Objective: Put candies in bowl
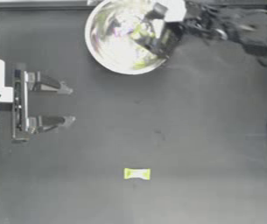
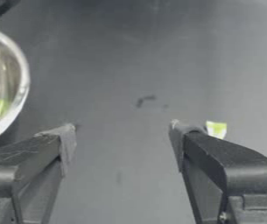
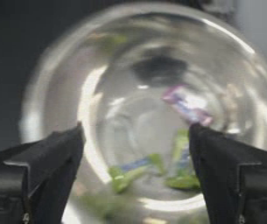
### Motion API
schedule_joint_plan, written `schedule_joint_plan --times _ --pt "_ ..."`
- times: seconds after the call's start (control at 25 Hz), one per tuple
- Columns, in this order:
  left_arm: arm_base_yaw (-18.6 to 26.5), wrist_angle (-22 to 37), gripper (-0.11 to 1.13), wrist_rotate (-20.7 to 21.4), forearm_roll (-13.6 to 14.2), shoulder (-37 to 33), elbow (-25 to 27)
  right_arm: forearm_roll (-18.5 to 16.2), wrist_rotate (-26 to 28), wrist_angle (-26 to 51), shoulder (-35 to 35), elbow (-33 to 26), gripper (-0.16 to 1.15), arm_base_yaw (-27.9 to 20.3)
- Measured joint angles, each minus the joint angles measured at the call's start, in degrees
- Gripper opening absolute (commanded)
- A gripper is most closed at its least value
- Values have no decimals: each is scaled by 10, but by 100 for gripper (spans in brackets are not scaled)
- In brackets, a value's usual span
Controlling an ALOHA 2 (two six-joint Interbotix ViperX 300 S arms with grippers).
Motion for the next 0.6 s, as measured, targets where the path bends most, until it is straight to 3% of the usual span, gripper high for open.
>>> schedule_joint_plan --times 0.32,0.6 --pt "-43 31 98 -1 -17 24 -11 7 2 -18 -160 120 98 95" --pt "-82 91 98 -3 -39 101 -83 33 4 -57 -255 204 98 137"
